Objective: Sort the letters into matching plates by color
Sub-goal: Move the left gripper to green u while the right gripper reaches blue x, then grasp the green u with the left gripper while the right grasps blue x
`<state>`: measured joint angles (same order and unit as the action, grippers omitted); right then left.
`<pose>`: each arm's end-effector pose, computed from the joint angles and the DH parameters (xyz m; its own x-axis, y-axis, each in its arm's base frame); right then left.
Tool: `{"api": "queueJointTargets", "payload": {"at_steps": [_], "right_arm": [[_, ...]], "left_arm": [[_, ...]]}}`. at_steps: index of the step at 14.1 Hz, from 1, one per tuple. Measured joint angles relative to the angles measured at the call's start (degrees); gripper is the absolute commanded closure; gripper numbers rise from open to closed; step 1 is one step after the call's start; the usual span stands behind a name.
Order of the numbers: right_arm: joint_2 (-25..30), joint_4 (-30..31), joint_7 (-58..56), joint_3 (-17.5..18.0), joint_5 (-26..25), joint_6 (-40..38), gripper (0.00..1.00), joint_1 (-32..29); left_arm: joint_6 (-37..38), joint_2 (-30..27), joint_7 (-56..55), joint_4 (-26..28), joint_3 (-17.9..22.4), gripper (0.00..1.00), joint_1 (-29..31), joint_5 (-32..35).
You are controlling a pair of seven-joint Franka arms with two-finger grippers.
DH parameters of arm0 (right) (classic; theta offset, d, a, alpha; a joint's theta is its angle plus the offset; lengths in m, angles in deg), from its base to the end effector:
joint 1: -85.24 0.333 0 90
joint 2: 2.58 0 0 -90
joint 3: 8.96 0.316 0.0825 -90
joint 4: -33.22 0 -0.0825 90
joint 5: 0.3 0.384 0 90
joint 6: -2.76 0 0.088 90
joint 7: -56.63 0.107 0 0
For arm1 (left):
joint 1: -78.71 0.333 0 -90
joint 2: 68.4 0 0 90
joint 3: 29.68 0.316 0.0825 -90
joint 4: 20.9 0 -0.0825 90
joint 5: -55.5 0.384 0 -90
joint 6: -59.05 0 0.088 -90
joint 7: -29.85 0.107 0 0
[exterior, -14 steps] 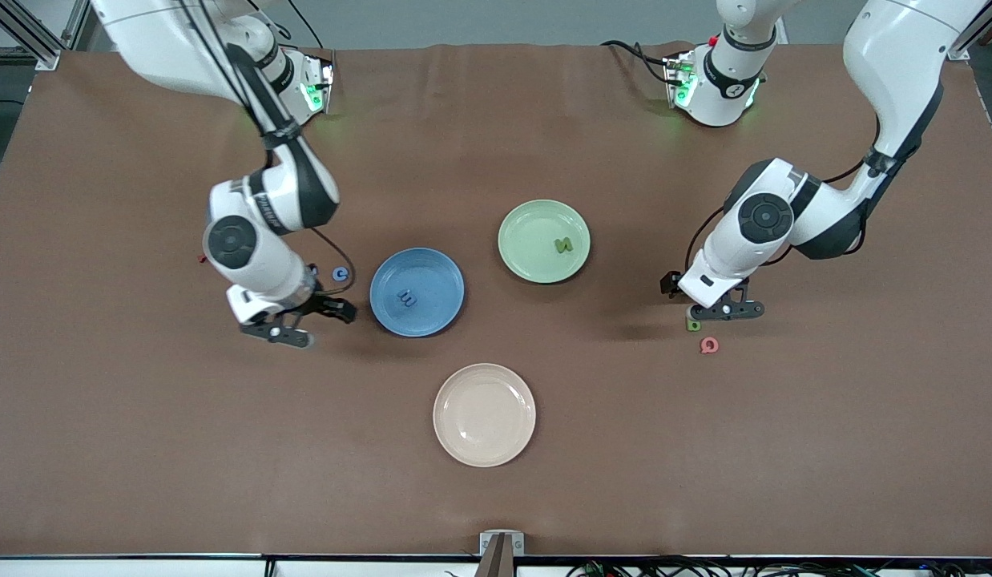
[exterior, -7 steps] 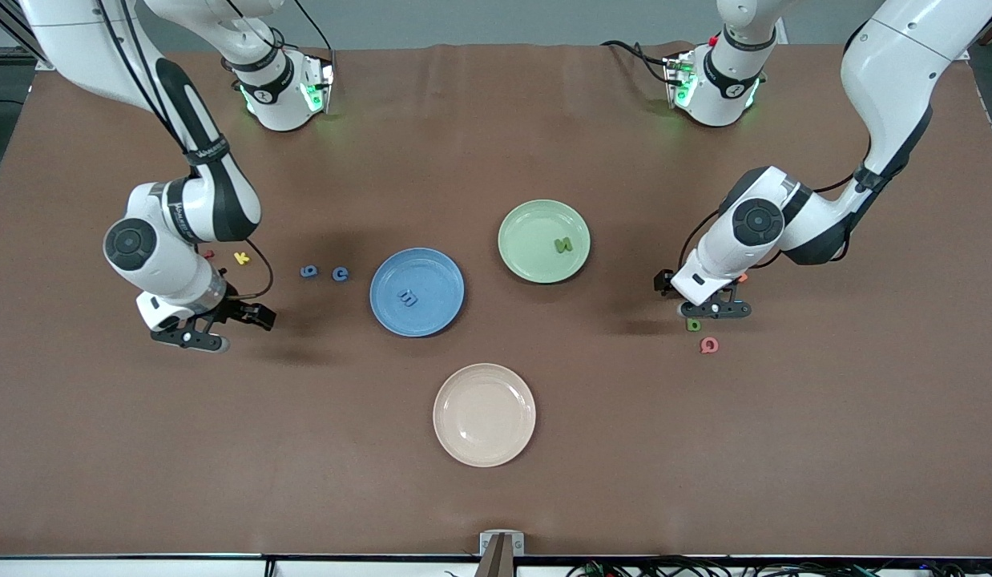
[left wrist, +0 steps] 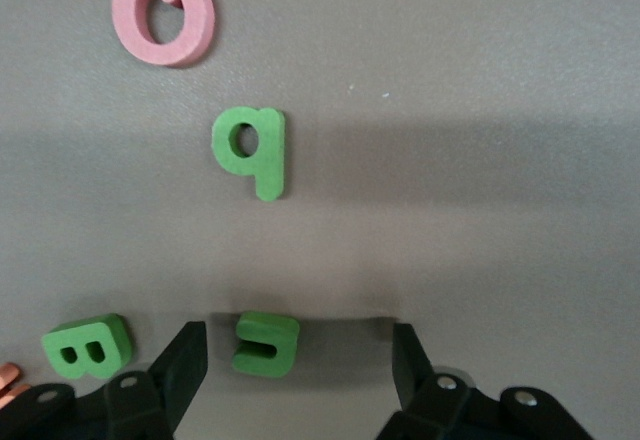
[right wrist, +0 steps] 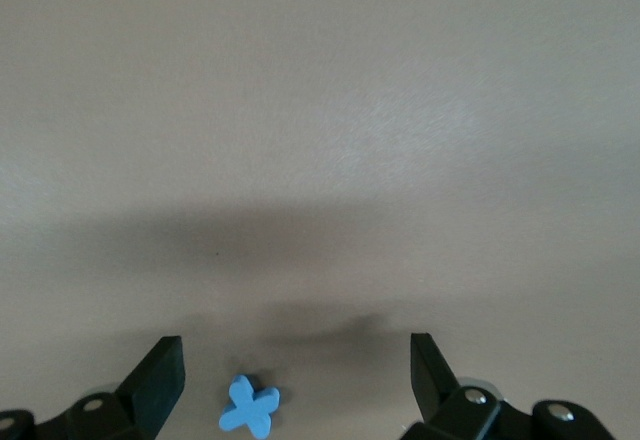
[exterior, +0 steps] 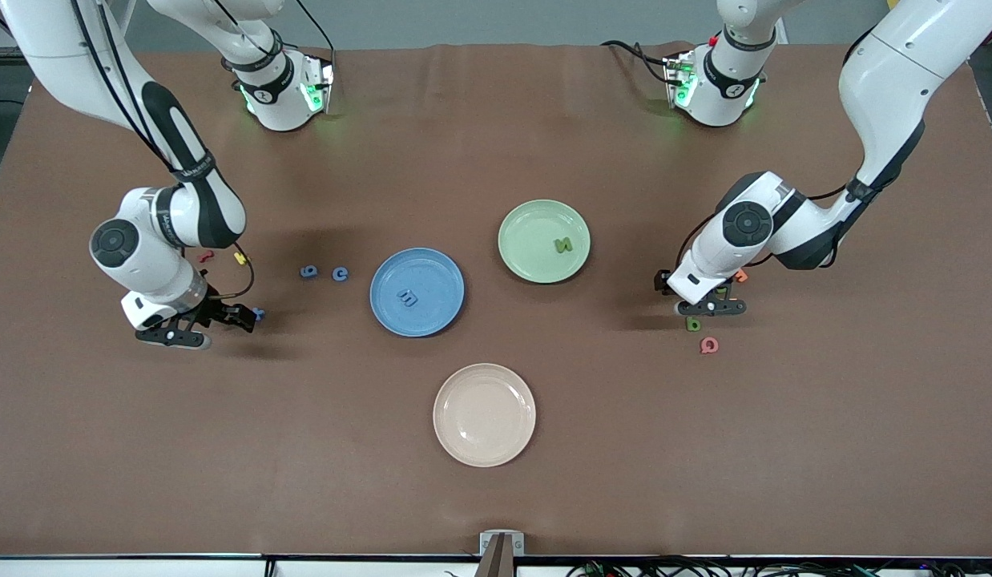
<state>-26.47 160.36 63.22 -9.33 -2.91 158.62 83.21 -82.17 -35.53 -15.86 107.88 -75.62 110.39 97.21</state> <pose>0.5578 -0.0218 0.1933 0.9897 -0.1141 0.0859 -0.1158 -0.9932 0.0149 0.4989 -0.1509 0.1741 0.9984 0.0021 -0.0566 -0.0002 -0.9992 -0.0397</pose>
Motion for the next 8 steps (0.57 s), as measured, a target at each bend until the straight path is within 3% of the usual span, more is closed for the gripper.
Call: {"api": "queueJointTargets", "payload": {"at_steps": [8], "right_arm": [[-2.4, 1.2, 3.1, 1.0, 0.0, 0.8, 0.0, 2.9]], "left_arm": [[-0.4, 0.1, -0.3, 0.0, 0.1, 0.64, 0.1, 0.0]]}}
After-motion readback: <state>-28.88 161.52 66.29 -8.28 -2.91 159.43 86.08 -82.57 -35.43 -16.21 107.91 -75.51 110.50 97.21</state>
